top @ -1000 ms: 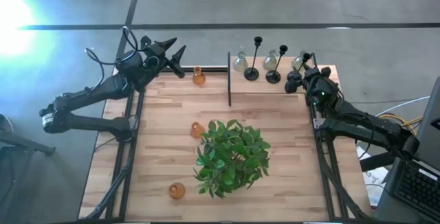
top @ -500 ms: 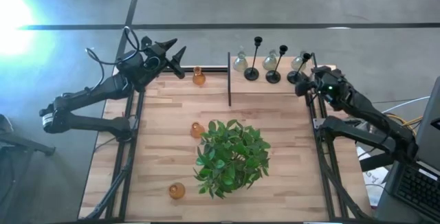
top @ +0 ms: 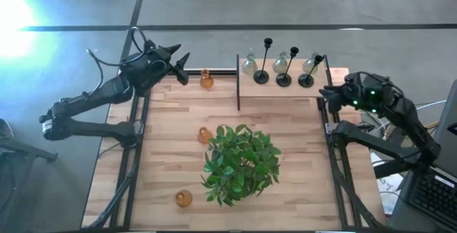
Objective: Pick & Place candle stick holders
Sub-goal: Put the top yellow glass candle holder on the shelf
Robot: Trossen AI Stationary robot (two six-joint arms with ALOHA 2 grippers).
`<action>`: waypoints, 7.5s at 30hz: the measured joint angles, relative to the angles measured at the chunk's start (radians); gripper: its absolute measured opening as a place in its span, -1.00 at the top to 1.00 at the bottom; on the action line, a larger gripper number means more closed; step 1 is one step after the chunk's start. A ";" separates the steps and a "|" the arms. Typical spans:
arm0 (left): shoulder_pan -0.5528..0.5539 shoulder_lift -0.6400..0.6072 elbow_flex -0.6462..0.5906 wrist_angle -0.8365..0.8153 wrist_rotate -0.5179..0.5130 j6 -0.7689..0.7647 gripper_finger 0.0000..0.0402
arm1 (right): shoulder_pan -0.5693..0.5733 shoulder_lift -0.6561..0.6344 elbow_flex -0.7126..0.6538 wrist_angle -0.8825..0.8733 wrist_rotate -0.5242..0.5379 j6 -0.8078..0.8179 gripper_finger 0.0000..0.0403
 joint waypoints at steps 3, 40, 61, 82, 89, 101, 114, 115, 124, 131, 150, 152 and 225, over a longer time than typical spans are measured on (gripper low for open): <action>0.000 -0.006 0.009 -0.126 0.000 -0.059 -0.03 | 0.000 0.000 0.050 -0.019 -0.060 0.043 0.31; 0.307 0.681 0.200 -0.410 0.450 0.460 0.09 | 0.000 0.145 0.182 0.102 -0.246 0.110 0.60; 0.327 0.483 -0.172 -0.070 0.560 -0.081 0.18 | 0.000 0.099 0.191 0.100 -0.235 0.111 0.66; 0.329 0.667 -0.440 0.655 0.422 -0.117 0.18 | -0.001 0.109 0.190 0.208 -0.019 -0.077 0.68; 0.341 0.788 -0.350 0.655 0.414 -0.118 0.18 | -0.001 0.109 0.190 0.208 -0.004 -0.073 0.66; 0.348 0.830 -0.295 0.723 0.429 -0.189 0.18 | -0.001 0.109 0.190 0.207 -0.003 -0.071 0.67; 0.362 0.877 -0.277 0.741 0.453 -0.257 0.17 | -0.001 0.110 0.190 0.207 0.049 -0.072 0.69; 0.362 0.882 -0.271 0.741 0.453 -0.257 0.17 | -0.001 0.112 0.190 0.207 0.049 -0.072 0.68; 0.362 0.886 -0.247 0.735 0.453 -0.243 -0.03 | -0.001 0.113 0.190 0.207 0.048 -0.076 0.64; 0.362 0.886 -0.247 0.736 0.454 -0.218 -0.05 | -0.001 0.113 0.190 0.204 0.048 -0.121 0.60; 0.360 0.875 -0.241 0.738 0.470 -0.245 0.30 | -0.001 0.113 0.190 0.203 0.045 -0.121 0.69; 0.360 0.858 -0.241 0.737 0.483 -0.246 0.30 | -0.001 0.112 0.190 0.198 0.029 -0.113 0.68; 0.083 0.889 0.554 -0.018 0.935 -0.060 0.30 | -0.001 -0.228 0.168 0.072 -0.084 -0.236 0.57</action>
